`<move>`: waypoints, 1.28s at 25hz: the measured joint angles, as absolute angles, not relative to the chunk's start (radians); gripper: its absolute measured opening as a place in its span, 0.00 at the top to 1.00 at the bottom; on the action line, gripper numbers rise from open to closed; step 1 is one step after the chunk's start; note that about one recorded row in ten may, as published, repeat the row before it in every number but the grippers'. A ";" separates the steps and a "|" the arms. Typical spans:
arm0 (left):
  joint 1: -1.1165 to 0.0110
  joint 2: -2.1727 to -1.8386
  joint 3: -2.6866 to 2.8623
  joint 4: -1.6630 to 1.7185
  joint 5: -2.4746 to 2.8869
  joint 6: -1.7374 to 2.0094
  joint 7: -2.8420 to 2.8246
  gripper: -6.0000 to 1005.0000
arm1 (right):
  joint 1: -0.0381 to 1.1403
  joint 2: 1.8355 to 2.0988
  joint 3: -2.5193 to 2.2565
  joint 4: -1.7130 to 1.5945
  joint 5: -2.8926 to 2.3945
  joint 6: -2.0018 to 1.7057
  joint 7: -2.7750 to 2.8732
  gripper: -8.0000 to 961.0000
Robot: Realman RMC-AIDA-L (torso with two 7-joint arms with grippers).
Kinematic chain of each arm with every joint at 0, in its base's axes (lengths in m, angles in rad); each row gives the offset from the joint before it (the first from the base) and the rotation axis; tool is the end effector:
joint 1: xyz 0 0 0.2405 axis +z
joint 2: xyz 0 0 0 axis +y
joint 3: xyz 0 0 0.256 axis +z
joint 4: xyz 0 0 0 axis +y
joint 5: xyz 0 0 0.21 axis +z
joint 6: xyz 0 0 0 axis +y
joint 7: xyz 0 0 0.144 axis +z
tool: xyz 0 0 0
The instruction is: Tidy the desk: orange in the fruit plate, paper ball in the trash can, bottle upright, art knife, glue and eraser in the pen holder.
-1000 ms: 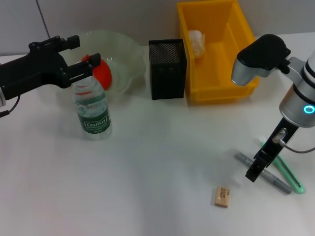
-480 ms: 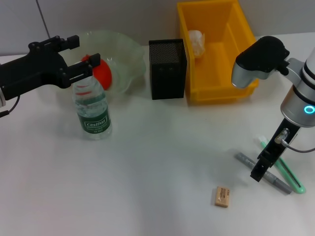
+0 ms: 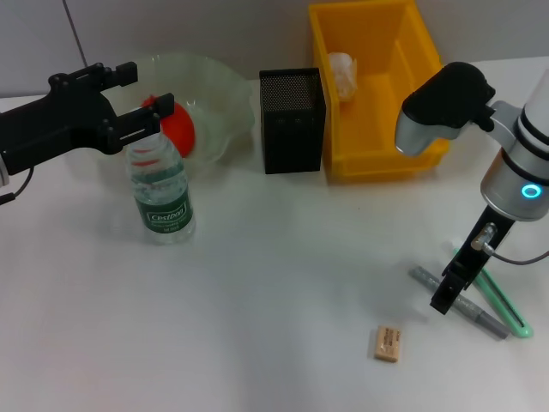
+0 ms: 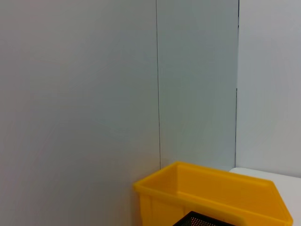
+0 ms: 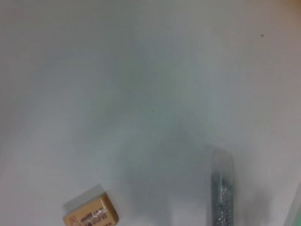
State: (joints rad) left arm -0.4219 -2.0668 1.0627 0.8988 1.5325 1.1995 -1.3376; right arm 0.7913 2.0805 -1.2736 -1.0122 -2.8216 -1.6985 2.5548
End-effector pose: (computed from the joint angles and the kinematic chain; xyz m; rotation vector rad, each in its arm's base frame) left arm -0.2251 0.3721 0.0290 -2.4184 -0.3551 -0.7387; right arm 0.2133 0.3579 -0.0044 -2.5203 1.1356 -0.9356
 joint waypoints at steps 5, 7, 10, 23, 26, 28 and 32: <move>-0.422 -2.066 1.063 0.899 1.532 1.199 -1.338 0.32 | 0.794 2.082 -1.282 -1.011 -2.819 -1.696 2.556 0.27; -0.422 -2.066 1.063 0.899 1.532 1.199 -1.338 0.32 | 0.795 2.082 -1.282 -1.011 -2.818 -1.696 2.557 0.27; -0.422 -2.066 1.063 0.899 1.532 1.198 -1.338 0.32 | 0.795 2.082 -1.282 -1.011 -2.814 -1.695 2.557 0.27; -0.418 -2.066 1.063 0.899 1.532 1.198 -1.336 0.32 | 0.798 2.082 -1.282 -1.011 -2.806 -1.697 2.555 0.27; -0.419 -2.066 1.063 0.899 1.532 1.198 -1.336 0.32 | 0.799 2.082 -1.283 -1.011 -2.805 -1.699 2.554 0.27; -0.419 -2.066 1.063 0.899 1.532 1.198 -1.336 0.32 | 0.799 2.082 -1.284 -1.011 -2.806 -1.700 2.554 0.27; -0.419 -2.066 1.063 0.899 1.532 1.198 -1.336 0.32 | 0.800 2.082 -1.284 -1.011 -2.805 -1.701 2.554 0.27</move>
State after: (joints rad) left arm -0.4190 -2.0662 1.0630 0.8988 1.5325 1.1980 -1.3360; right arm 0.7996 2.0816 -1.2840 -1.0108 -2.8055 -1.7006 2.5538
